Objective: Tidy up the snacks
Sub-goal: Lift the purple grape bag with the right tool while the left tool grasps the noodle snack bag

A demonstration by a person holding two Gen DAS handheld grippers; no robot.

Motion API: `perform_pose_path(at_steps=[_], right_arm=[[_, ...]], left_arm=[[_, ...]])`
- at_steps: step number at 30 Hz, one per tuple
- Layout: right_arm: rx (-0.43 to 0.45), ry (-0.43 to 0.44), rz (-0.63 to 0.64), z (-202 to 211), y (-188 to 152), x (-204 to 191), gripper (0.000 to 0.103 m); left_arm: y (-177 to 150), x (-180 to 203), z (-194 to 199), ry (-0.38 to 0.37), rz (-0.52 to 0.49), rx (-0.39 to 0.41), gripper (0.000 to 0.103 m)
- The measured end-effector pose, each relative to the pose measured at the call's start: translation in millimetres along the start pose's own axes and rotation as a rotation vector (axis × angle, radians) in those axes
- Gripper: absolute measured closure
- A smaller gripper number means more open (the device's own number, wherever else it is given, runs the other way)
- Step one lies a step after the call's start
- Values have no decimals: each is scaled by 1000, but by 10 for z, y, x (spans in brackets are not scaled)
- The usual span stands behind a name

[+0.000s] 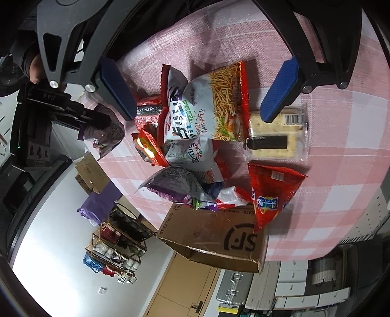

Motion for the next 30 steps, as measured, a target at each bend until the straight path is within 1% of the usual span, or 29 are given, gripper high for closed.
perform_pose_path(at_steps=[3, 5, 7, 8, 9, 10, 11, 14, 16, 17, 20, 30], right_arm=[[1, 0, -4, 4, -5, 11, 57], [0, 1, -9, 6, -9, 22, 57], [1, 2, -13, 9, -14, 32, 57], [2, 3, -15, 11, -15, 37, 57], [3, 2, -16, 14, -14, 40, 57], [2, 2, -17, 14, -13, 43, 57], [3, 1, -16, 12, -11, 44, 57], [3, 1, -15, 13, -9, 44, 57], [3, 2, -16, 12, -9, 44, 57], [3, 1, -16, 11, -9, 44, 57], [2, 0, -13, 5, -7, 40, 57], [9, -3, -14, 20, -8, 39, 57]], left_arm=[[-17, 2, -57, -29, 13, -16, 10], [-27, 6, -110, -56, 24, -38, 21], [-36, 8, -146, -59, 22, -50, 26], [-41, 24, -150, -72, 22, -55, 29], [-36, 31, -162, -74, 22, -56, 29], [-31, 36, -179, -74, 22, -59, 34], [-29, 35, -197, -75, 22, -61, 41], [-24, 11, -225, -87, 32, -65, 52], [-14, 1, -244, -90, 36, -63, 55], [-12, 5, -246, -89, 30, -61, 58], [0, 47, -248, -81, 14, -55, 60], [-23, 127, -185, -73, 5, -41, 61]])
Point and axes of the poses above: each gripper's, at about its wrist camera, not at the fingertips, and z roughly against the way its jaws point, x to its right, y to its top, the point moved 7 cm from there along -z, roughly the way its jaws point, and after that the axes turned 15 degrees about y, right-handed, at the moved point
